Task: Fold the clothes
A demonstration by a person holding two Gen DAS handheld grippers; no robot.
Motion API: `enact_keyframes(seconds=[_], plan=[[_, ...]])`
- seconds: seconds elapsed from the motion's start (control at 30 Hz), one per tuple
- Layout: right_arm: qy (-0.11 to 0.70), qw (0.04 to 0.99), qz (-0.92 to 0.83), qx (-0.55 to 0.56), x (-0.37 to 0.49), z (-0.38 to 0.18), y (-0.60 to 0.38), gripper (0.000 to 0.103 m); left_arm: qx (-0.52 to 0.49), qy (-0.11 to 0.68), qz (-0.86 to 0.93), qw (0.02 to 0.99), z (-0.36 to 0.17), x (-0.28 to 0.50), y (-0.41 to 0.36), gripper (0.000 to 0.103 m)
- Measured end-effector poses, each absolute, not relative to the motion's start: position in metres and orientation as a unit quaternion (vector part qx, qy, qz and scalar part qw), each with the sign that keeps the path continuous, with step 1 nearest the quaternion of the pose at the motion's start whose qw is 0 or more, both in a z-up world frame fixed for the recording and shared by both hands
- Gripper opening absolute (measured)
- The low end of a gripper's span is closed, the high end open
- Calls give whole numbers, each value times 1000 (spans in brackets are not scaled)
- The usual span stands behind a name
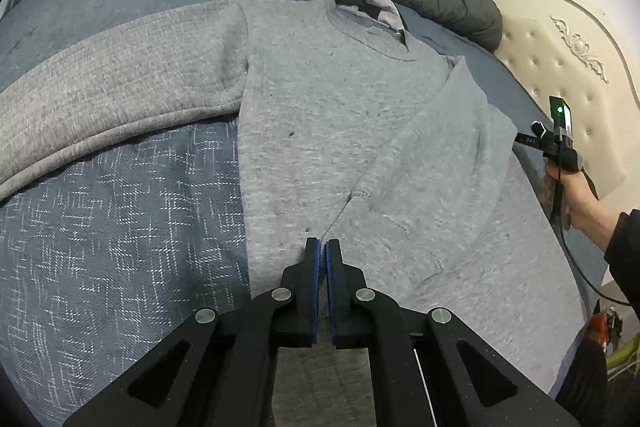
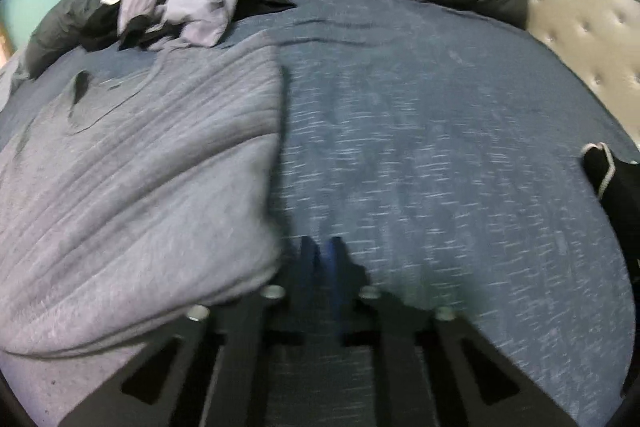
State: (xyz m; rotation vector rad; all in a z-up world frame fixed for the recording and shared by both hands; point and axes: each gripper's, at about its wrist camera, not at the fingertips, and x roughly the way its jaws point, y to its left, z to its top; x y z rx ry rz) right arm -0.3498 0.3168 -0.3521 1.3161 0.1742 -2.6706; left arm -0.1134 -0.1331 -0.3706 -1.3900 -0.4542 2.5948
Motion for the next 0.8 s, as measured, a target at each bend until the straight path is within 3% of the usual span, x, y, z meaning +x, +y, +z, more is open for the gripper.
enact_keyframes(seconds=[0.37,0.4,0.47,0.53,0.6,0.63,0.73,0.8], plan=[[-19,147,-892,428,-352,-325,323,6,-467,-152,867,81,-370,-115,-132,3],[-22,152,-889,431,-353,-325,321,10,-468,-152,867,81,-370,-115,-132,3],[-35,153,-878,453,-358,-332,316,40,-469,-153,866,82,-371,-116,-131,3],[-47,149,-873,463,-359,-339,316,40,-470,-155,865,83,-371,-117,-131,3],[-57,144,-869,469,-359,-344,318,30,-470,-155,865,83,-371,-116,-131,3],[-60,139,-870,469,-358,-346,320,9,-471,-154,865,82,-371,-116,-131,3],[-57,131,-874,465,-355,-349,324,0,-473,-153,864,81,-371,-116,-131,3],[-45,135,-876,461,-353,-348,323,0,-475,-153,863,80,-372,-117,-131,3]])
